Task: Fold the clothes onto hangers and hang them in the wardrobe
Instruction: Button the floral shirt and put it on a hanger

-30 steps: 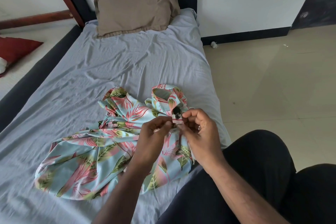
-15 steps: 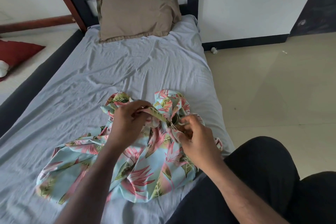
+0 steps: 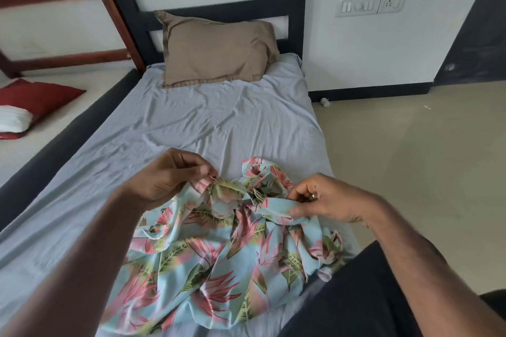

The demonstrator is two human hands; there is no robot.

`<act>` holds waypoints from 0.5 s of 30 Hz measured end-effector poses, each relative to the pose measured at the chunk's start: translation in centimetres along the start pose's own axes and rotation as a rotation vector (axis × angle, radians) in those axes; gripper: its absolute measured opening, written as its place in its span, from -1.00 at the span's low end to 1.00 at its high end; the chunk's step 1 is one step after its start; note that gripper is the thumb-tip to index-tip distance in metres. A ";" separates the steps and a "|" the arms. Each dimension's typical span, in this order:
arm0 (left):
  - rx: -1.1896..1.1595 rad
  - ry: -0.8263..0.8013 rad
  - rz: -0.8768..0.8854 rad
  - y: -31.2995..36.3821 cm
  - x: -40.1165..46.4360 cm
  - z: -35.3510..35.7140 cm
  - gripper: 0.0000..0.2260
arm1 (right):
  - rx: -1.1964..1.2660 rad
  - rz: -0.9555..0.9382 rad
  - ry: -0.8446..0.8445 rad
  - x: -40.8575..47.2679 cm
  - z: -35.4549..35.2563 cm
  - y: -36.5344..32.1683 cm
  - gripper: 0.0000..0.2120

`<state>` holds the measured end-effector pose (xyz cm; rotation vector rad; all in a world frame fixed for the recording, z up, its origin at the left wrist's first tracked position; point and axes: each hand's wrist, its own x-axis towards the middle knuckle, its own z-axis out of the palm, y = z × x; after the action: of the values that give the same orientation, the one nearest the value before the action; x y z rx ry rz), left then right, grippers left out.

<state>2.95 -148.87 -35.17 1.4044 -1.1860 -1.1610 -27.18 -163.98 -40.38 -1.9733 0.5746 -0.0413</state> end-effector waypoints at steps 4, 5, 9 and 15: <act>0.398 0.370 0.124 2.5 3.8 1.0 -0.91 | -0.314 0.048 0.237 3.8 -2.7 -2.3 -0.87; 0.451 0.498 0.193 3.0 4.7 1.2 -0.87 | -0.337 0.019 0.457 4.7 -3.2 -2.9 -0.82; 0.382 0.836 0.473 4.6 4.9 3.5 -0.85 | -0.260 -0.271 1.238 4.9 -2.8 -5.1 -0.64; 0.302 0.768 0.182 -6.0 2.0 11.5 -0.84 | -0.100 -0.012 0.760 3.1 6.2 0.6 -0.71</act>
<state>-7.63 -151.17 -42.68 1.7030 -0.9111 -0.2505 -22.98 -160.25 -44.48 -2.0267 1.0605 -0.8081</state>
